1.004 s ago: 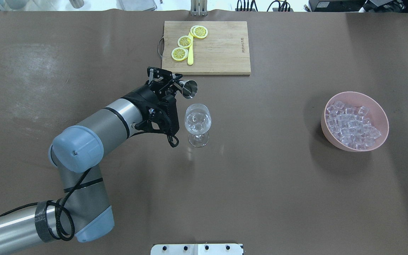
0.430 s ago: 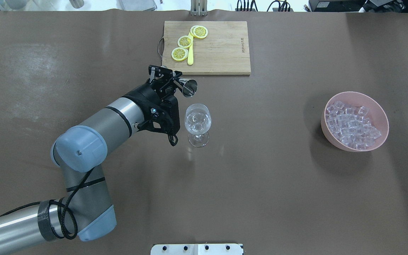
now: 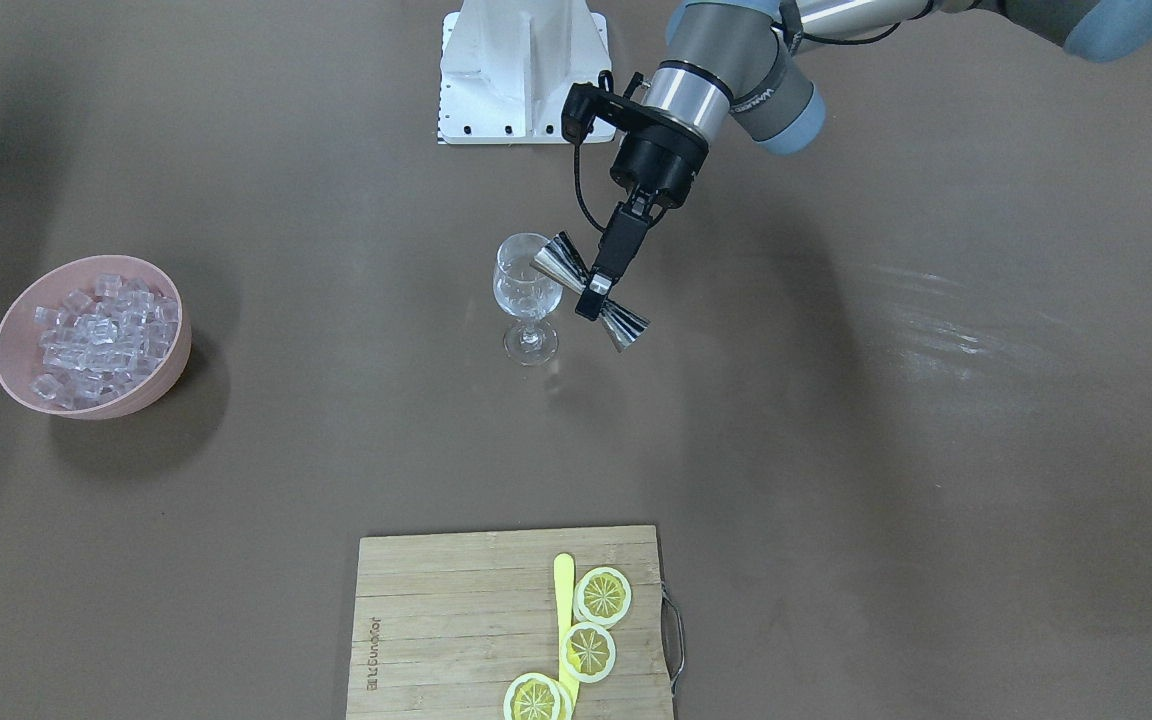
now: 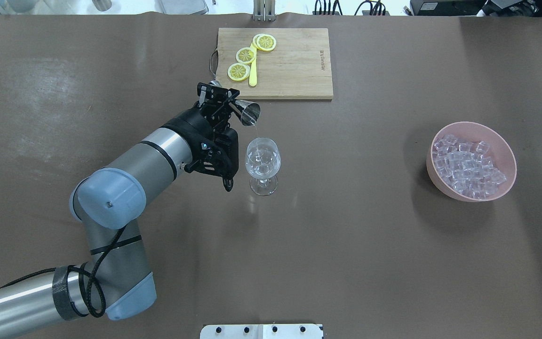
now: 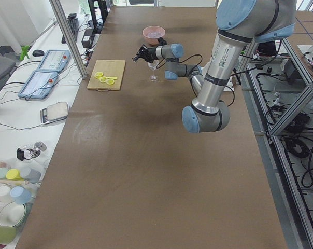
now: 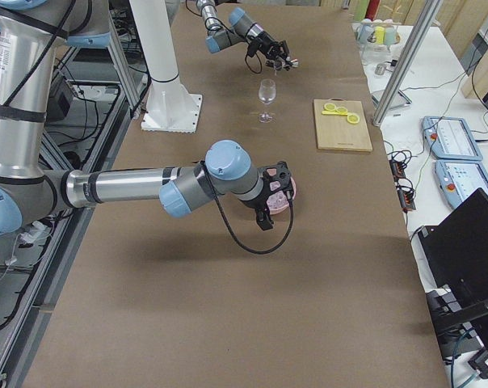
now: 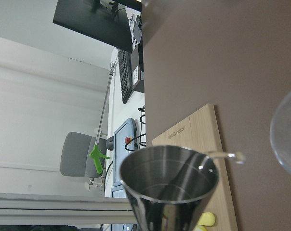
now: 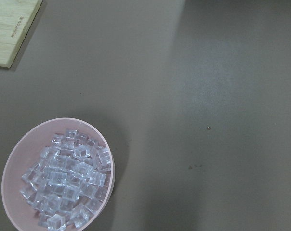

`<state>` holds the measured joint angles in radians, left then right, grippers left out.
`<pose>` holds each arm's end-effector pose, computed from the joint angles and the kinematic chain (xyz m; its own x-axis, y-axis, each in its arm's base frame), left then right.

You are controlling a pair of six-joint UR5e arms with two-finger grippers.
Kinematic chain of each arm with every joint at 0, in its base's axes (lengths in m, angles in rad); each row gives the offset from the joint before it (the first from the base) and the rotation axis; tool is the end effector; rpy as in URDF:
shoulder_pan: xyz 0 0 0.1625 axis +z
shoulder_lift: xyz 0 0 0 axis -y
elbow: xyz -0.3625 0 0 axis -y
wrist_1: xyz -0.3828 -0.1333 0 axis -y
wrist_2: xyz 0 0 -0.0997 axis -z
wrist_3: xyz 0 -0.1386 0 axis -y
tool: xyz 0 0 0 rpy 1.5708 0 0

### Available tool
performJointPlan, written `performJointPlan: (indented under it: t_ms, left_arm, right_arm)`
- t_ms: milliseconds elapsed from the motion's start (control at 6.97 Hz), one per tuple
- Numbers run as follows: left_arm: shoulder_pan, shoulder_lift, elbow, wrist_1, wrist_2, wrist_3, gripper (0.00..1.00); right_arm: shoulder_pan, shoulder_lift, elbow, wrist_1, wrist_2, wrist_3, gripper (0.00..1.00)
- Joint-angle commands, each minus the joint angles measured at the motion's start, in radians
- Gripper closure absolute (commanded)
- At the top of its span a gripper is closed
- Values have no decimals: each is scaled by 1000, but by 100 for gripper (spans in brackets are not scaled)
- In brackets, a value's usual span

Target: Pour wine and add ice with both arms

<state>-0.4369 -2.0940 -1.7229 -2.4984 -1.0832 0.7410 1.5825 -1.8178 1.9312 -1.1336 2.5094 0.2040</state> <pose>0.4589 -0.4331 0.1336 0.6085 0.4352 0.6636 -0.5173 -0.4166 0.7476 0.0264 -0.4192 0.4883 0.5814 -0.2339 0.7792 -0.1305 0.9186 0.3731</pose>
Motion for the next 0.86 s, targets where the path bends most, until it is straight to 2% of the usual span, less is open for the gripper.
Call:
performJointPlan:
  t_ms: [0, 717]
  left_arm:
    - [1, -21, 6, 22, 37, 61, 100]
    - [21, -21, -21, 46, 39, 80, 100]
  right_arm:
    - [1, 0, 2, 0, 0, 0, 0]
    - [1, -2, 2, 0, 9, 2, 0]
